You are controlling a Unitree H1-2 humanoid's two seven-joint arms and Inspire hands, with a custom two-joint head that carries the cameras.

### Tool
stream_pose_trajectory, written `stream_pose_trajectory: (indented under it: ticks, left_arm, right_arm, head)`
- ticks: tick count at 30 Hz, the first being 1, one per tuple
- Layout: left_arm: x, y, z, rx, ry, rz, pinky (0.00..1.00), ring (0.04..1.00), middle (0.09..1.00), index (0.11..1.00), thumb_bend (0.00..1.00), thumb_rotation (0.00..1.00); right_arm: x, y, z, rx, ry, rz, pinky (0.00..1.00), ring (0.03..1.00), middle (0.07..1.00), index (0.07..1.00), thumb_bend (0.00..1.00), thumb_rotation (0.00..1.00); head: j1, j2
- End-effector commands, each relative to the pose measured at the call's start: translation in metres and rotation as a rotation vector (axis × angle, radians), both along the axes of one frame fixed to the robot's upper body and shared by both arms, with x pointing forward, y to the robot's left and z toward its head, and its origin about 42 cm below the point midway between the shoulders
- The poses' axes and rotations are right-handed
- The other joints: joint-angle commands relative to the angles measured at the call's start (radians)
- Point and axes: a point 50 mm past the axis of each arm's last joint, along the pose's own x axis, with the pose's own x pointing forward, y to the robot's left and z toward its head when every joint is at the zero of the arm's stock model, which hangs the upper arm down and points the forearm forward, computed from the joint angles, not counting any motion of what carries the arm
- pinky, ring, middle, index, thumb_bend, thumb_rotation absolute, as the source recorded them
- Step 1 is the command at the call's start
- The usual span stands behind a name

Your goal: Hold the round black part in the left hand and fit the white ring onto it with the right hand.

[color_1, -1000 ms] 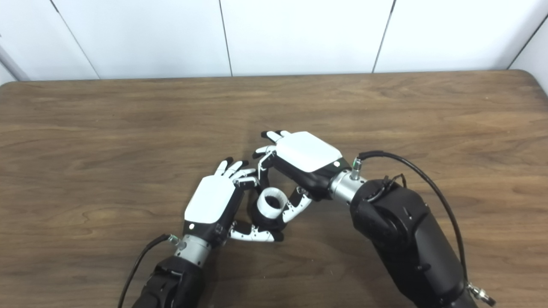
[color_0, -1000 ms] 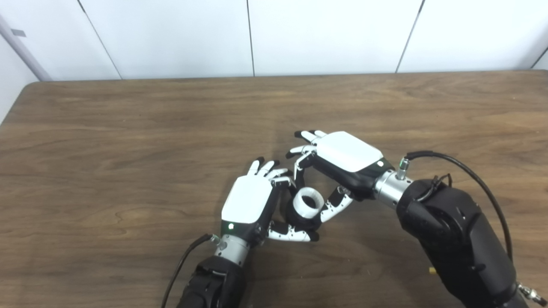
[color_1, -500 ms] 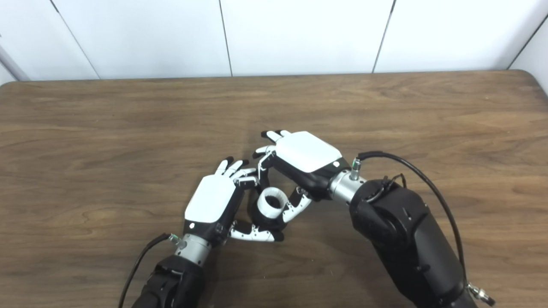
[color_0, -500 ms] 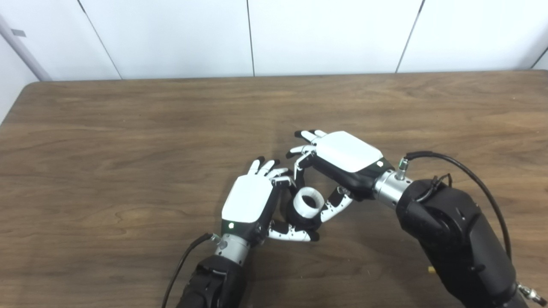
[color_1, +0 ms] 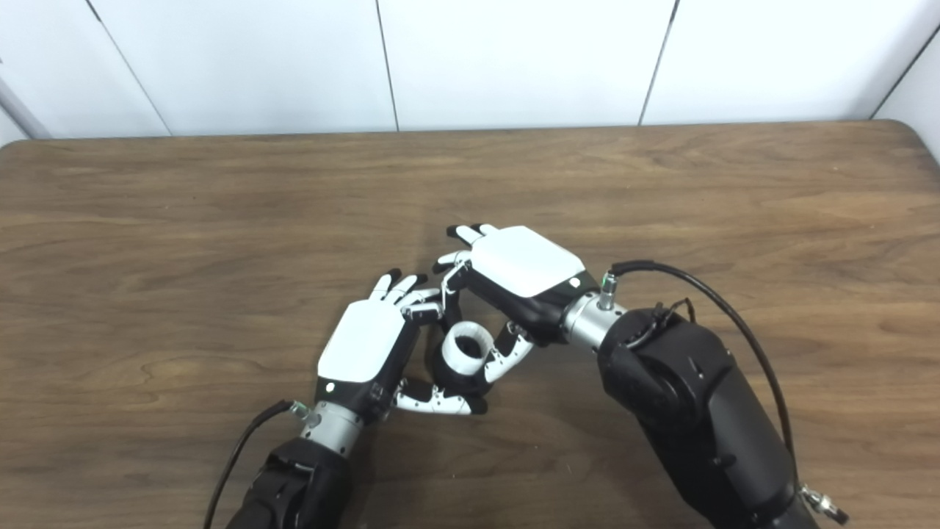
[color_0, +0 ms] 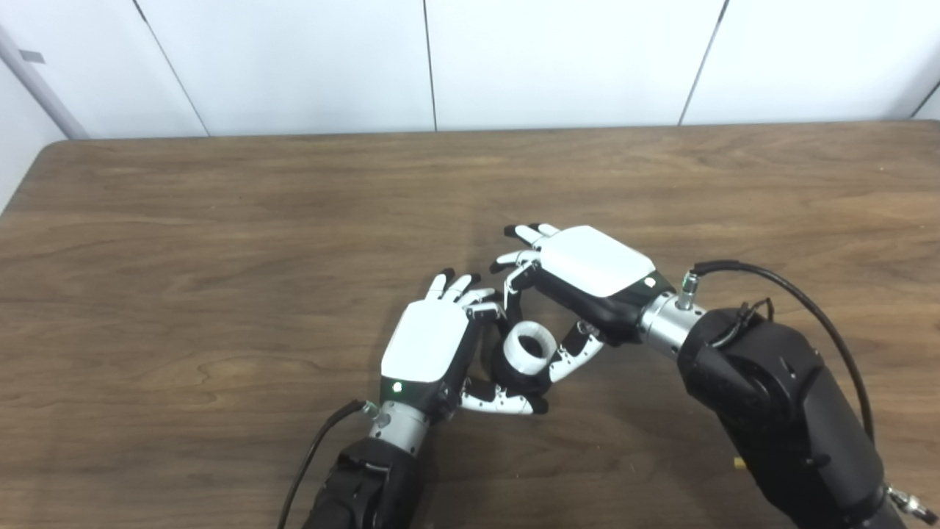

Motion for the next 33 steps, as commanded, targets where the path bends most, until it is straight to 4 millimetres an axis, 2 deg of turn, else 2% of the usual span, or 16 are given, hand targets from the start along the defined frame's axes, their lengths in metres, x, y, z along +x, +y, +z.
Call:
stream_pose_trajectory:
  ticks: [1,33]
  left_arm:
    - [0.005,-0.004,0.005,0.005,-0.021,-0.002,1.0,0.927,0.812,0.485,0.52,0.05]
    - [0.005,-0.004,0.006,0.007,-0.029,-0.005,1.0,0.926,0.811,0.485,0.52,0.05]
  right_arm:
    - [-0.001,0.004,0.01,0.0,-0.043,0.043,1.0,1.0,0.853,0.484,0.52,0.14]
    - [-0.008,0.009,-0.003,-0.036,-0.02,0.035,1.0,1.0,0.853,0.486,0.52,0.13]
  head:
    - [0.0,0.001]
    - [-0.002,0.009]
